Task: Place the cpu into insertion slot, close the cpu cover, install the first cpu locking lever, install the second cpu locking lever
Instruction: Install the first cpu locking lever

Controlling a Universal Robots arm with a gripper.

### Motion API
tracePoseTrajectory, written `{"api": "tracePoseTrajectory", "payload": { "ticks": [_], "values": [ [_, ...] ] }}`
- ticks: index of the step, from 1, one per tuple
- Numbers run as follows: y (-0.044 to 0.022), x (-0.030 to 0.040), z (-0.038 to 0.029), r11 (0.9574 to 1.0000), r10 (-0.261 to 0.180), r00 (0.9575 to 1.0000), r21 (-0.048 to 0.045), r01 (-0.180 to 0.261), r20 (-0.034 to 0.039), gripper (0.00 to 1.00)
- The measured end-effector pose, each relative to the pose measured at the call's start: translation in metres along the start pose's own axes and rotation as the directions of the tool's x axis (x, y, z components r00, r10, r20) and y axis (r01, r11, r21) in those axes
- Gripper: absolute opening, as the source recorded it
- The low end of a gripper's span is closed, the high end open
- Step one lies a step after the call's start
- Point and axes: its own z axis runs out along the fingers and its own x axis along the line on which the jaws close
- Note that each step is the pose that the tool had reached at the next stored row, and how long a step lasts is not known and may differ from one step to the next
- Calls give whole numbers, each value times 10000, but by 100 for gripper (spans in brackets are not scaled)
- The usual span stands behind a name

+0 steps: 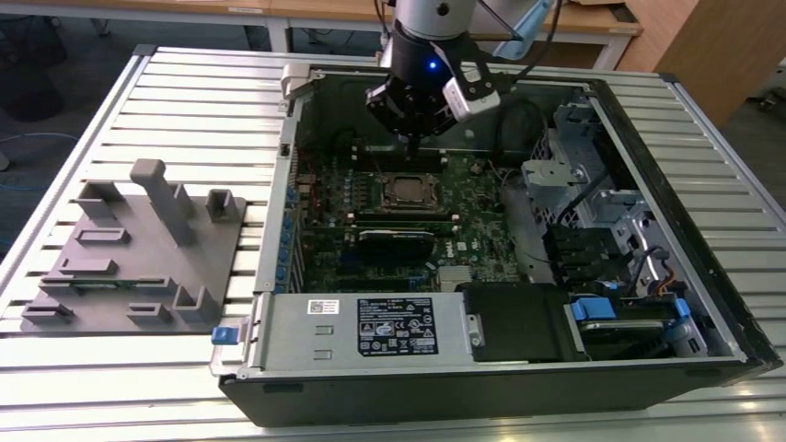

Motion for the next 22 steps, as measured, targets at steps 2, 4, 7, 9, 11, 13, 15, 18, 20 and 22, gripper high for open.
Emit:
{"api": "tracePoseTrajectory", "payload": {
  "ticks": [2,4,7,9,11,13,15,18,20,22],
  "values": [
    [0,11,0,10000,0,10000,2,0,0,10],
    [0,11,0,10000,-1,10000,2,1,0,10],
    [0,19,1,10000,2,10000,1,-2,1,10],
    [0,38,1,10000,0,10000,1,0,2,10],
    [0,43,1,10000,0,10000,1,0,2,10],
    [0,43,1,10000,-2,10000,1,2,1,10],
    [0,45,1,10000,0,10000,2,0,2,10],
    [0,71,4,10000,0,10000,0,0,3,10],
    [0,96,6,10000,0,10000,1,0,4,10],
    [0,111,7,10000,0,10000,1,0,4,10]
  ]
}}
